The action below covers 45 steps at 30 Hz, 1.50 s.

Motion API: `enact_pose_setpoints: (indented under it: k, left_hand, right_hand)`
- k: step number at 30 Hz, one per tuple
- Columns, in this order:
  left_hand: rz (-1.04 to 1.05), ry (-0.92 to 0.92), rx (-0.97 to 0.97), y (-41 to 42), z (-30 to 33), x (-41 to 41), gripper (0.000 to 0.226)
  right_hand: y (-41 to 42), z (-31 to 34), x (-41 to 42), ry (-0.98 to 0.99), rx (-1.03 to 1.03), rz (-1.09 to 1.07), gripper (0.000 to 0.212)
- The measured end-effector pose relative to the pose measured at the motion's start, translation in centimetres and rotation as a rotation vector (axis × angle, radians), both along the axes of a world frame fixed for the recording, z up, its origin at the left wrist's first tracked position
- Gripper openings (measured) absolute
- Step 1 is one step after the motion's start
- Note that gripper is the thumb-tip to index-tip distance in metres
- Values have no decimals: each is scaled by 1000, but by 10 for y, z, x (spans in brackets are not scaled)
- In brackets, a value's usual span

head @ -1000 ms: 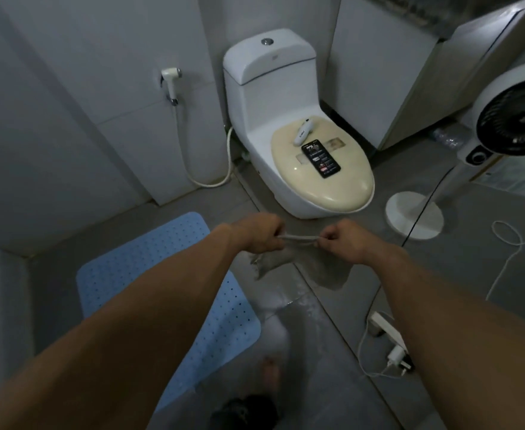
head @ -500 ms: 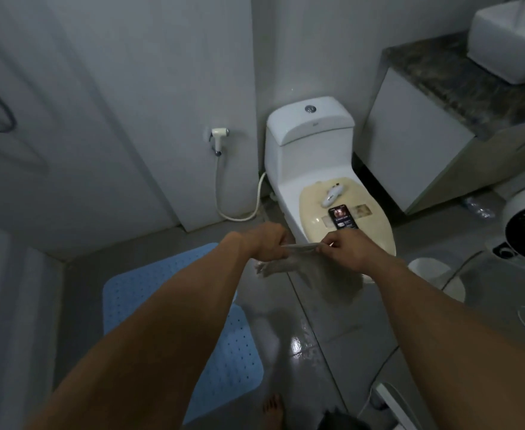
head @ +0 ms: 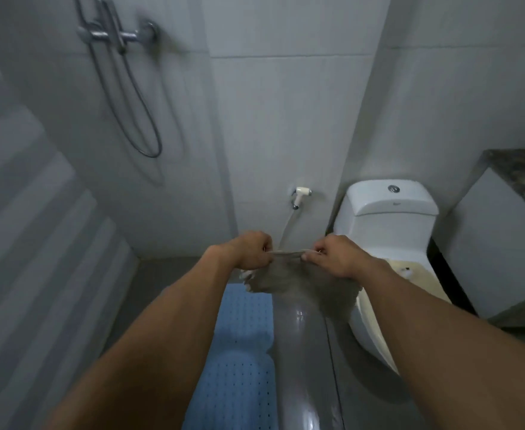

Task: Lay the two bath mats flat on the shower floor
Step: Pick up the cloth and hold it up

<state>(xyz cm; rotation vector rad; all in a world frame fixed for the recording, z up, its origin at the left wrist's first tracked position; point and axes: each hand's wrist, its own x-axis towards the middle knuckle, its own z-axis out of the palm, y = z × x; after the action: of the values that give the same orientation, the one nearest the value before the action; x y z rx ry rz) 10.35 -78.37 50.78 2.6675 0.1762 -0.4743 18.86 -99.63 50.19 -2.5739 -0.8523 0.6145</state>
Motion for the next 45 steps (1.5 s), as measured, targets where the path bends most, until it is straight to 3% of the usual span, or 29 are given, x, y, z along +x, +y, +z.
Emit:
enact_pose_setpoints:
  k: [7,10,17,23,26,32,36,45]
  left_hand:
    - [469,-116,-52,57,51,-51,16]
    - [599,-146,5,67,78,-73,20]
    - [876,-373,163,66,131,-151,23]
    - [1065,-532,210,59,174,-257,33]
    - [1136,-598,323,53,192,-312,40]
    - [1316,-632,569,40,219,-412,34]
    - [1441,-680,591,32,221,-478,24]
    - [1539,-722,601,-2,230,-615,21]
  right_hand:
    - [99,54,18,-31,51,282,40]
    - [128,80,17,-27,98,401,26]
    - [188,146,-23,8,204,674,20]
    - [238,194,-104,2,377,840,20]
    - [254,214,-150,-7,476,864,26]
    - [273,241,-250,116,592,1034,22]
    - [277,250,-319,229,663,1109,19]
    - [310,246,-489,-23,686,1307,29]
